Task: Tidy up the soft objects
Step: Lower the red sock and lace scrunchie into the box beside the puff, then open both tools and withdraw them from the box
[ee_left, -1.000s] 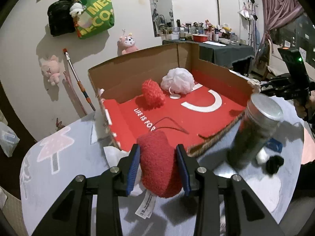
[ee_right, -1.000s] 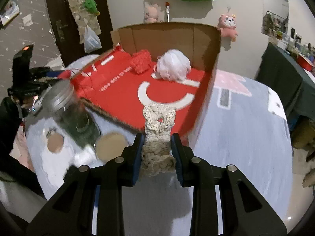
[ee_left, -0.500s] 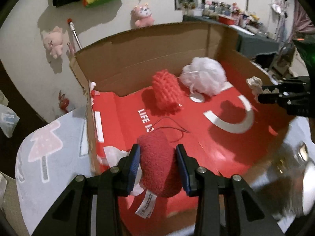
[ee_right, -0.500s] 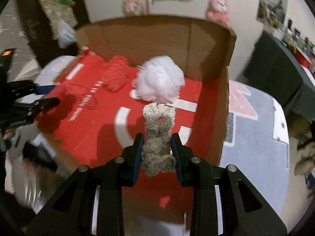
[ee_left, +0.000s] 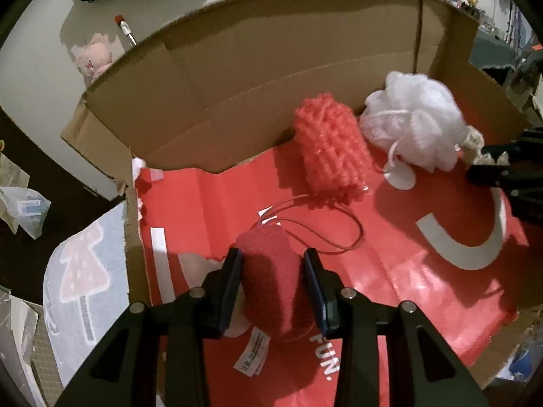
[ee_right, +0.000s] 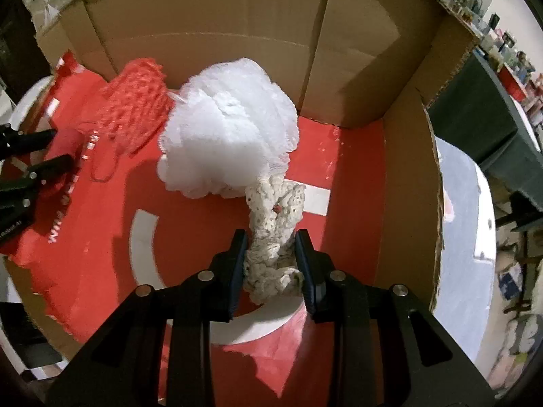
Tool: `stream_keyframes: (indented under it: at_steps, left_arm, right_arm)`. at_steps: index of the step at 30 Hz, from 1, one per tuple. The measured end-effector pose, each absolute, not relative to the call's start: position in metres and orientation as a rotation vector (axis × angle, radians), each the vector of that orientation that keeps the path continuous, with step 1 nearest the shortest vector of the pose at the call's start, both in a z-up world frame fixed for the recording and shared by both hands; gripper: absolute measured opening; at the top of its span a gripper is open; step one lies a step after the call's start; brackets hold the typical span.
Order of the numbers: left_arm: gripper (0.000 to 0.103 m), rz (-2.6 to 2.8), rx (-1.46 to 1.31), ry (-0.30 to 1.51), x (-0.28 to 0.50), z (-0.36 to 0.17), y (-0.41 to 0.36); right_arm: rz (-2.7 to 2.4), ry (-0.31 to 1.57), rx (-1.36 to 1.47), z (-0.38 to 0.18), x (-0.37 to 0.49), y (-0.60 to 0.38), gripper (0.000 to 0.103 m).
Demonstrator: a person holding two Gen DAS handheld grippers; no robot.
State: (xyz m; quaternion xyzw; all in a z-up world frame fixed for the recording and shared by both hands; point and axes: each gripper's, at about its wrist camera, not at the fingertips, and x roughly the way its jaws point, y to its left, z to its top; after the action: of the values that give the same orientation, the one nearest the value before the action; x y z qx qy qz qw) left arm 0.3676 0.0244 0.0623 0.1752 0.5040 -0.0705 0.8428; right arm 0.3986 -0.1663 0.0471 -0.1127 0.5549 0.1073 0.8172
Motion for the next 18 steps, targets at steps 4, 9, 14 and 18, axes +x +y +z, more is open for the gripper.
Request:
stream_keyframes:
  at_steps: [4, 9, 14, 18]
  left_arm:
    - [0.042, -0.144, 0.376, 1.068, 0.369, 0.058, 0.026]
    - [0.042, -0.147, 0.378, 1.067, 0.368, 0.058, 0.03]
    - [0.043, -0.146, 0.385, 1.065, 0.367, 0.055, 0.023]
    - [0.047, -0.145, 0.383, 1.066, 0.368, 0.053, 0.021]
  right_arm:
    - [0.226, 1.185, -0.261, 0.045, 0.399, -0.166, 0.028]
    - [0.23, 1.188, -0.263, 0.043, 0.398, -0.167, 0.028]
    - [0.225, 1.186, -0.283, 0.042, 0.398, -0.165, 0.029]
    - [0.226, 1.187, -0.278, 0.042, 0.395, -0.156, 0.03]
